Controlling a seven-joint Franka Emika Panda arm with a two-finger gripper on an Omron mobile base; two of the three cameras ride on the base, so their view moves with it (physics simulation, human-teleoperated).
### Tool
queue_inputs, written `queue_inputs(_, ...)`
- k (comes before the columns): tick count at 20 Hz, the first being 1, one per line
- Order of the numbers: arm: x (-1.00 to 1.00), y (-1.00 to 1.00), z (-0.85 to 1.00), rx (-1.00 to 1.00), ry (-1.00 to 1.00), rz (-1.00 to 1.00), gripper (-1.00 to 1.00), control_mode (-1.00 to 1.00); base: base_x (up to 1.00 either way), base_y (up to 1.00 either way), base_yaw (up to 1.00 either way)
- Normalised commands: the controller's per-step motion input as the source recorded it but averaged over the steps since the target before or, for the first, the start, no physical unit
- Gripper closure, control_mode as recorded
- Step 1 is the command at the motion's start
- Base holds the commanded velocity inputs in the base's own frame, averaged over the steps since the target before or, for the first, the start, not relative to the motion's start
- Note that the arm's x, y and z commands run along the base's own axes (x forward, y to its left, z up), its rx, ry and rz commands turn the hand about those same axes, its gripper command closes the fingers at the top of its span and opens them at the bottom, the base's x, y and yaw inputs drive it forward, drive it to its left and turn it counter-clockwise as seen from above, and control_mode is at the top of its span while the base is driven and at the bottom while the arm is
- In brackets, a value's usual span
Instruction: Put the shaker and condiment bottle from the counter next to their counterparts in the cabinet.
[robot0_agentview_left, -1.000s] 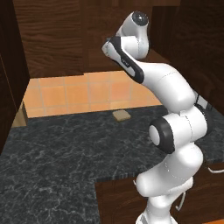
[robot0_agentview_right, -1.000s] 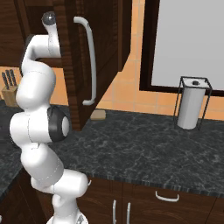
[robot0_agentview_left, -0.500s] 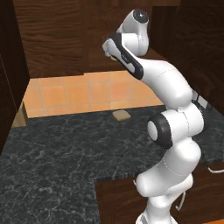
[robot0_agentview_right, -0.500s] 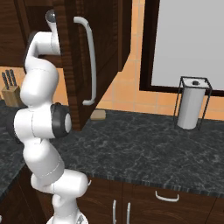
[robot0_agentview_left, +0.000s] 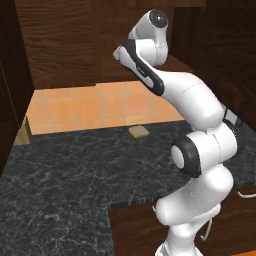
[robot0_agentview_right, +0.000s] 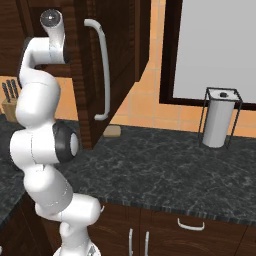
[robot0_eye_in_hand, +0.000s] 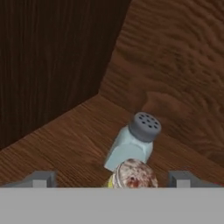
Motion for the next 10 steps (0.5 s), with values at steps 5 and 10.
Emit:
queue_inputs(5,-0.67,0.02,0.09,-0.04,-0.26,0.04,-1.00,-1.00,0.00,0.00,0.00)
queue_inputs(10,-1.00,0.00,-0.46,0.03,-0.26,0.00,-1.00,-1.00,0.00,0.00,0.00)
